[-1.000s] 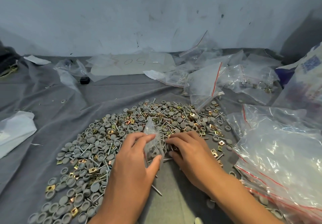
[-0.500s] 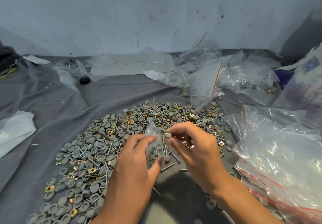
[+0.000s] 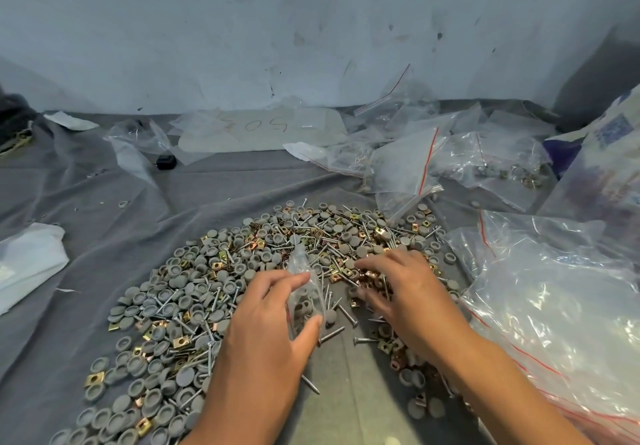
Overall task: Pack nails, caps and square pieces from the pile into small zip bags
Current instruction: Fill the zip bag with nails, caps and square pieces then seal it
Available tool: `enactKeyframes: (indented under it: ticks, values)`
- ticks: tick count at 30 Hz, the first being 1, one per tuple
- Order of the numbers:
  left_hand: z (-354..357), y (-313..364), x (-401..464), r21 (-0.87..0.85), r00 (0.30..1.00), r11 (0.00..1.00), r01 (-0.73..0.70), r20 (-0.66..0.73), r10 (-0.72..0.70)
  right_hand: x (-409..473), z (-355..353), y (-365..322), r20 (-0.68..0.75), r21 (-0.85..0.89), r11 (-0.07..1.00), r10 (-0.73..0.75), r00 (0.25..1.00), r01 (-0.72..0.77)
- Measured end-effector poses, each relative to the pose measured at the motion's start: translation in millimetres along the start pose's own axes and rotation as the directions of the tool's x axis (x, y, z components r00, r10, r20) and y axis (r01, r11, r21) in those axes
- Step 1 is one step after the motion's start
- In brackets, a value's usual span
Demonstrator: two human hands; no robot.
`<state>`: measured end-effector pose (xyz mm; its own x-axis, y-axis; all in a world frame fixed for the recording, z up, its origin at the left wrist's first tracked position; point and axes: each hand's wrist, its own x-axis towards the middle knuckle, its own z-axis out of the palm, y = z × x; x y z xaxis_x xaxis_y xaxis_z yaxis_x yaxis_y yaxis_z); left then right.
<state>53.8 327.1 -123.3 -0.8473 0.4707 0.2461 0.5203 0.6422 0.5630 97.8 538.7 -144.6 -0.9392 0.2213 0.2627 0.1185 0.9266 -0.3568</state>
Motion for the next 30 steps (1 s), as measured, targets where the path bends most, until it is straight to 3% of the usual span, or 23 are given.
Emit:
enactKeyframes:
  ticks: [4,23,25,27,30]
  values:
    - [2,0,0,0.008,1.000,1.000,0.004,0.007,-0.004,-1,6,-3,0.121,-0.094,0.992,-0.076,0.990,0.088]
    - [3,0,0,0.018,1.000,1.000,0.005,-0.004,-0.005,-6,10,-19,0.072,-0.087,0.985,-0.142,0.987,0.149]
    - [2,0,0,0.023,1.000,1.000,0.003,-0.003,-0.002,-5,8,-21,0.024,0.008,0.992,-0.129,0.991,0.129]
    - [1,-1,0,0.022,1.000,1.000,0.001,0.003,-0.002,-4,2,-27,-0.114,0.180,0.974,-0.116,0.987,0.135]
    - [1,0,0,0.012,1.000,1.000,-0.005,0.011,0.005,-6,-6,-42,-0.379,0.261,0.905,-0.222,0.898,0.335]
